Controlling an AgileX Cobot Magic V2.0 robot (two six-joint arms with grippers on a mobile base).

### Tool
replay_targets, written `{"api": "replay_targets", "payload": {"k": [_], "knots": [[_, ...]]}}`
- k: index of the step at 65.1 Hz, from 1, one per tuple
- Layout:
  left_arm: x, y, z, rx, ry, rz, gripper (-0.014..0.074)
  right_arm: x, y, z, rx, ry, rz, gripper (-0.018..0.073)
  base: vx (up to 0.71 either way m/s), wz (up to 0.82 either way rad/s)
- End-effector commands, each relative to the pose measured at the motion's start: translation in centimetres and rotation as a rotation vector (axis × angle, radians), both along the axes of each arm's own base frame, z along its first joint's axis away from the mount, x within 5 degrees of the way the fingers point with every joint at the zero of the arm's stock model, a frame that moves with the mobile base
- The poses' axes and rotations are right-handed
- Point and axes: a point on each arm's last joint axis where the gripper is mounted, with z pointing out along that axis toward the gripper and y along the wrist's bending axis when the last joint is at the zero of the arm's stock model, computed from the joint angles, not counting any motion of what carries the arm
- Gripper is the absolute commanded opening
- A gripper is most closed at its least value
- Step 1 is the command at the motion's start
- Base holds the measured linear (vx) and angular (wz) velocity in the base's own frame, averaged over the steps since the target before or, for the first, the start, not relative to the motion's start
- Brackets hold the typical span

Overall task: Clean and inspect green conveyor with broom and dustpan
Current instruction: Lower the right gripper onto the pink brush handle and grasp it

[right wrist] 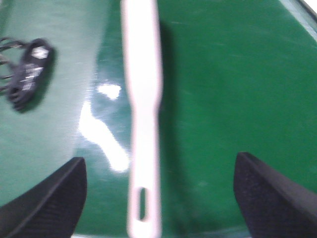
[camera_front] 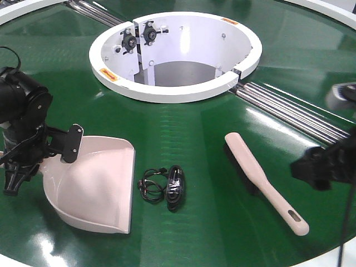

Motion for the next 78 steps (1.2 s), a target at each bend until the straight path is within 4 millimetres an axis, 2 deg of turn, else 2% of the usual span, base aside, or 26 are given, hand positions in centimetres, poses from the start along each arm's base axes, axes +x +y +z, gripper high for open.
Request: {"api": "replay_targets", "payload": {"k": [1, 14, 31, 56, 68, 78], "knots": [[-0.1, 0.0, 2.1, 0.006, -0.051, -0.008, -0.0006, 1.7, 1.7, 1.3, -0.003, 0.010, 0.029, 0.0580, 0.00, 0.00], [-0.1, 0.0, 2.1, 0.006, -0.051, -0.008, -0.0006, 4.6, 3.6, -0.3, -0.095, 0.201, 0.074, 0.0580, 0.00, 0.00], [-0.1, 0.0, 2.1, 0.006, -0.051, -0.008, -0.0006, 7.6, 4.3, -4.8, -0.158, 0.369, 0.080, 0.0580, 0.00, 0.00], [-0.1, 0.0, 2.1, 0.006, -0.051, -0.008, -0.0006, 9.5, 4.8, -9.4, -0.205, 0.510, 0.084, 0.0557, 0.00, 0.00], [-0.1, 0.0, 2.1, 0.006, -0.051, -0.008, -0.0006, 10.0, 4.9, -10.8, -0.213, 0.548, 0.080, 0.0494, 0.00, 0.00], [-0.1, 0.0, 2.1, 0.006, -0.051, -0.008, -0.0006, 10.2, 5.0, -11.5, -0.217, 0.564, 0.075, 0.0396, 0.00, 0.00]]}}
